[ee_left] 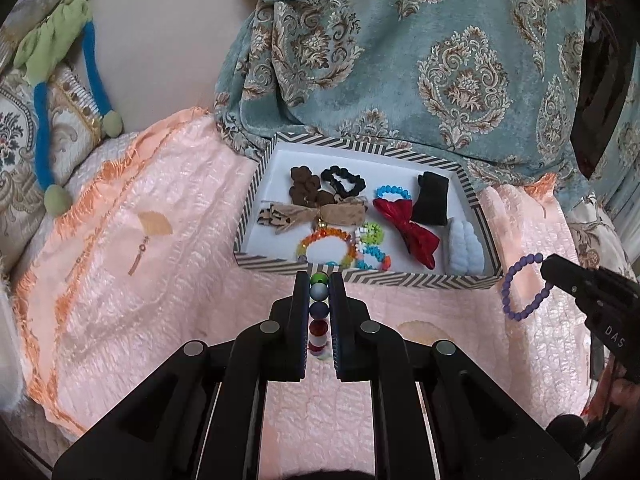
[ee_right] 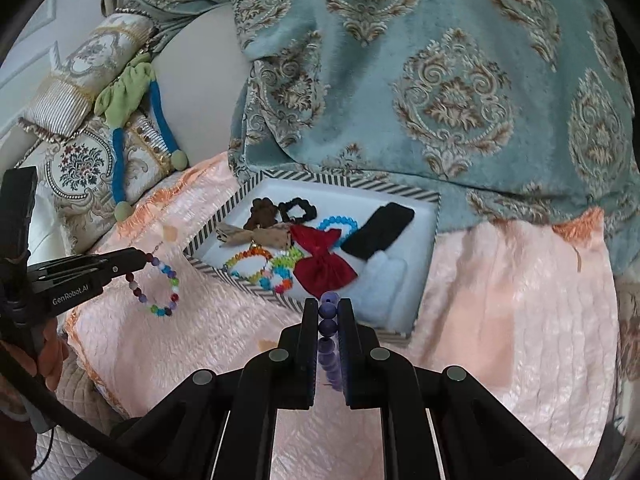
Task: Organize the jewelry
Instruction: 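Carry both bracelets into the tray and open both tools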
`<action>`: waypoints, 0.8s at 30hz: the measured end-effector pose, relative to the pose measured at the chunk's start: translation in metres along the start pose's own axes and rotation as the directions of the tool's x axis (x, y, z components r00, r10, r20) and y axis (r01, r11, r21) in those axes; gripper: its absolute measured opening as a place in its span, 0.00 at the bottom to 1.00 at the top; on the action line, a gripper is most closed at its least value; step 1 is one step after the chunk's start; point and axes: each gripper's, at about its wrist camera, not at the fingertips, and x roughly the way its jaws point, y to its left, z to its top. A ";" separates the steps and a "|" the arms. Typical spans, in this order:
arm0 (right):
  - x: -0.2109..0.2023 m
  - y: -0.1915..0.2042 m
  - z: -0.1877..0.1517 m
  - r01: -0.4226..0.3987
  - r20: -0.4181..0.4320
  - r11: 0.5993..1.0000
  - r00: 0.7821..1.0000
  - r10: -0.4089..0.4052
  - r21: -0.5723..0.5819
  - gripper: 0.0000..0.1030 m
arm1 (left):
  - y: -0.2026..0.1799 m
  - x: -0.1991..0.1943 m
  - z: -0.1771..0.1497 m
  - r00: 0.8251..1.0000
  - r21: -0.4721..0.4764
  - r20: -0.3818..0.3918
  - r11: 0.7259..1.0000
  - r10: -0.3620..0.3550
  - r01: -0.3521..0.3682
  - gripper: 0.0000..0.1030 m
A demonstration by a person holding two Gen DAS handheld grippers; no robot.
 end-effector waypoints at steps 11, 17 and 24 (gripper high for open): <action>0.023 0.003 0.032 0.012 -0.020 0.999 1.000 -0.013 -0.051 0.08 | 0.002 0.015 0.026 1.000 0.017 0.003 1.000 0.017 -0.017 0.08; 0.040 -0.003 0.051 0.011 -0.035 0.999 0.999 -0.013 -0.051 0.08 | 0.010 0.032 0.044 1.000 -0.007 -0.011 1.000 0.010 -0.010 0.08; 0.072 -0.011 0.082 -0.007 -0.053 1.000 0.999 0.006 -0.020 0.08 | 0.006 0.064 0.065 0.999 -0.033 -0.040 0.999 -0.019 0.017 0.08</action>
